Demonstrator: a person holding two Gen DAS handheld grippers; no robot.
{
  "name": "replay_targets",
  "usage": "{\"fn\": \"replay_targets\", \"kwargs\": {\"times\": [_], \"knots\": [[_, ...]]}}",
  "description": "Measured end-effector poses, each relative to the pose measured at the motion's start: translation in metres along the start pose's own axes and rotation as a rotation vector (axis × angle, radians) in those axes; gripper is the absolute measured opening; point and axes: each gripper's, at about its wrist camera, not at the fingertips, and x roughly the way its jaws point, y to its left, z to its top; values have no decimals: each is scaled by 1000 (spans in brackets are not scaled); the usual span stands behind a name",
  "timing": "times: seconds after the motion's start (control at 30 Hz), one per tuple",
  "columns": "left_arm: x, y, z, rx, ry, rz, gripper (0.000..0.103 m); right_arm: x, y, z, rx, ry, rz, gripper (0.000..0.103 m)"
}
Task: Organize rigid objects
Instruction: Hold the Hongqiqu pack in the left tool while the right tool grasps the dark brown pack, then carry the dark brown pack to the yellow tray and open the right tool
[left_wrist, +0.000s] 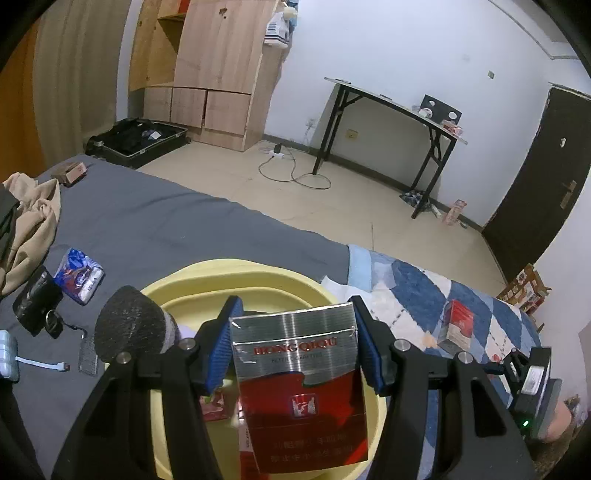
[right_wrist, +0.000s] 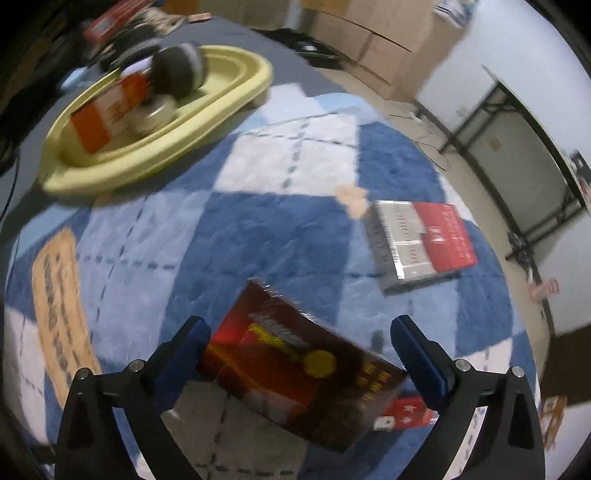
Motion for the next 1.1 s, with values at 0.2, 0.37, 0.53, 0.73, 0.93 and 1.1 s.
{"fn": "replay_targets", "kwargs": {"times": [0.2, 0.37, 0.53, 0.73, 0.93, 1.1], "knots": [[2, 2, -1, 0, 8, 3, 59, 16, -9, 1, 62, 25, 30, 102], [0, 7, 0, -13, 0, 7, 60, 17, -24, 3, 171, 35, 72, 89], [3, 4, -1, -11, 7, 15, 60, 9, -37, 7, 259, -16, 103, 78], [2, 3, -1, -9, 3, 14, 60, -13, -65, -4, 383, -90, 97, 71], [2, 3, -1, -8, 3, 13, 60, -35, -91, -21, 501, -101, -28, 70], [0, 3, 0, -5, 2, 14, 60, -44, -93, -26, 533, -129, -29, 68]]}}
